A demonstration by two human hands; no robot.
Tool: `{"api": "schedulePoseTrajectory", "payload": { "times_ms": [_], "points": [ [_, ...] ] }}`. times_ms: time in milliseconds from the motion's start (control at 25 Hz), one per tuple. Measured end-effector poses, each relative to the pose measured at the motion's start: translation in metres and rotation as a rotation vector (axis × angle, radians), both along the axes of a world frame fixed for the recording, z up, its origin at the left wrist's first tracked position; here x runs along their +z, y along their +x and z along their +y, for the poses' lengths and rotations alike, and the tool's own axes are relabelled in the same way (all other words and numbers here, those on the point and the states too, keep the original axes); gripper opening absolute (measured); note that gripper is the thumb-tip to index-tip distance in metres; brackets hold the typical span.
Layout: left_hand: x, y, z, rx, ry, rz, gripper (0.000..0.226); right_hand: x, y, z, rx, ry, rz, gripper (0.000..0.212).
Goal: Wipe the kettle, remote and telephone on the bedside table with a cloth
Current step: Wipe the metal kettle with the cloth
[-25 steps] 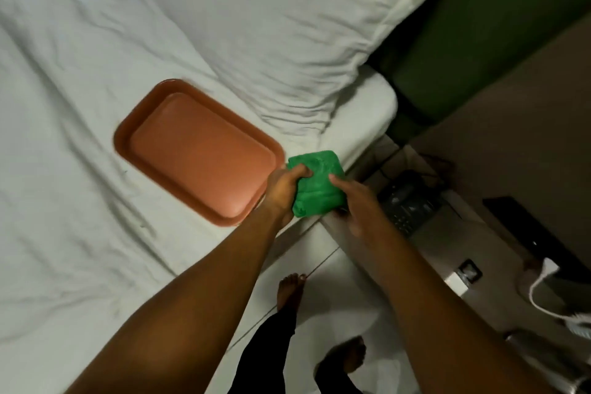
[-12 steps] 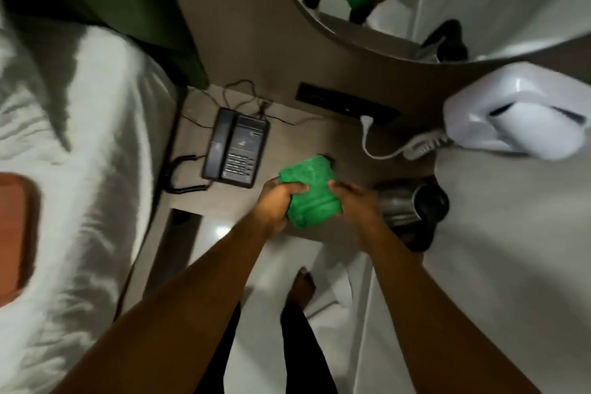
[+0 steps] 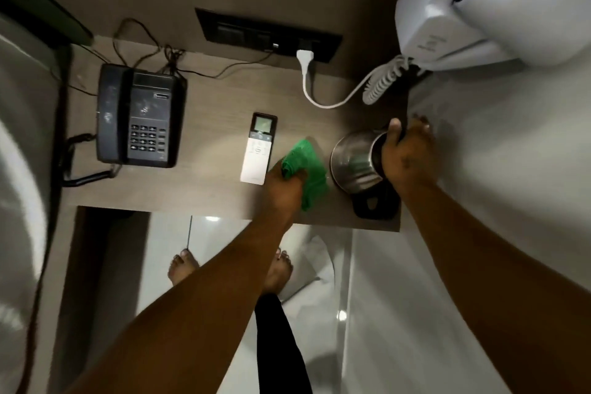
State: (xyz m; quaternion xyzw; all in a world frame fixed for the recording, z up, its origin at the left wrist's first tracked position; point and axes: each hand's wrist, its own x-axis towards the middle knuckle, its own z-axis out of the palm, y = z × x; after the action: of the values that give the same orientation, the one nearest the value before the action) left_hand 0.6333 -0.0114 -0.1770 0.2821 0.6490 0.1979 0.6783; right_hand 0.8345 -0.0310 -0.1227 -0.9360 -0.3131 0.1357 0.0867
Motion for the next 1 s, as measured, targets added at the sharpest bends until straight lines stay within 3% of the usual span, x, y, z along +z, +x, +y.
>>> {"api": "schedulePoseTrajectory", "payload": {
  "times_ms": [280,480,640,760,880,1000],
  "points": [
    [-0.039,0.046,-0.030,-0.019,0.095,0.065,0.034,-0.015,-0.005,-0.005,0.059,0.203,-0.081,0.047],
    [-0.050,0.082,-0.016,0.327,-0.234,-0.488,0.066,-0.017,-0.002,-0.004,0.055,0.245,-0.046,0.043],
    [-0.055,0.105,0.013,0.270,-0.205,-0.308,0.042,-0.019,-0.002,-0.004,0.079,0.207,-0.077,0.045],
    [-0.047,0.114,0.031,0.128,-0.076,-0.329,0.042,-0.022,0.000,-0.003,0.067,0.192,-0.058,0.046],
    [-0.036,0.095,0.000,0.043,0.095,-0.393,0.048,-0.023,-0.001,-0.004,0.069,0.202,-0.075,0.045],
    [-0.025,0.078,-0.048,0.036,0.117,-0.347,0.045,-0.021,-0.001,-0.004,0.076,0.201,-0.091,0.045]
  ]
}}
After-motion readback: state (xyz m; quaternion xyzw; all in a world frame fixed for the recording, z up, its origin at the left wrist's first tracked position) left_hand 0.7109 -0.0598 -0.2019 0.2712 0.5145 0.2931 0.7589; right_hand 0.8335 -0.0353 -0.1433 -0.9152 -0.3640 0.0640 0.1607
